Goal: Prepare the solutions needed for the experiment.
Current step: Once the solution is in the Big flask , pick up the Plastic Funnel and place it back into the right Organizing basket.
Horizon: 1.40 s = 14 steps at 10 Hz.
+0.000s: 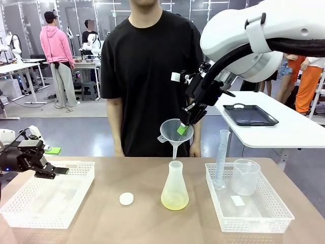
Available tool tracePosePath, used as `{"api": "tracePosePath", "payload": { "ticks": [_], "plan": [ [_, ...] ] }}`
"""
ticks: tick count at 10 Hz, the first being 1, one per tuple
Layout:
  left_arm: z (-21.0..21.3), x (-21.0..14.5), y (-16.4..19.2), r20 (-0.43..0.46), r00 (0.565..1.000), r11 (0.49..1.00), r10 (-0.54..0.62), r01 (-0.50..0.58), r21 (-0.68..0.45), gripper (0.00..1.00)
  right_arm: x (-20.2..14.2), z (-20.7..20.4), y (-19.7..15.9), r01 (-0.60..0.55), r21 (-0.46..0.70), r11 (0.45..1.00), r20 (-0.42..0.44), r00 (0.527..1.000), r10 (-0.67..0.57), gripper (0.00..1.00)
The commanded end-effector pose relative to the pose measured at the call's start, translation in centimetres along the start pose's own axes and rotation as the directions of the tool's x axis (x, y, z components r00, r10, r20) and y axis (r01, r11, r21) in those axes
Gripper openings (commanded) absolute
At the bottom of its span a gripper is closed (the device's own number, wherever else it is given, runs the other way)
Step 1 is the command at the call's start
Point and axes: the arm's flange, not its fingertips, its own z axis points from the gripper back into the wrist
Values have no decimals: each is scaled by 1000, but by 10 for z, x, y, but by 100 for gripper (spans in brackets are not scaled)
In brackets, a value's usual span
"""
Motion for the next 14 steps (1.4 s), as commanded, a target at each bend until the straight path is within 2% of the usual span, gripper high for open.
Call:
{"api": "tracePosePath", "payload": {
  "ticks": [1,6,8,10,12,14],
  "plan": [
    [0,-1,-3,1,1000,1000,-5,5,-1,100,-5,20,-11,65,-38,997,-22,998,-66,0],
    [0,-1,-3,1,1000,1000,-5,5,-1,100,-62,90,-72,211,-92,973,30,977,-209,0],
    [0,-1,-3,1,1000,1000,-5,5,-1,100,-94,120,-100,275,-47,960,45,961,-273,0],
    [0,-1,-3,1,1000,1000,-5,5,-1,100,-121,129,-116,317,0,948,42,948,-317,0],
    [0,-1,-3,1,1000,1000,-5,5,-1,100,-129,124,-120,316,98,944,12,948,-319,0],
    [0,-1,-3,1,1000,1000,-5,5,-1,100,-131,128,-121,334,33,942,17,942,-335,0]
  ]
}}
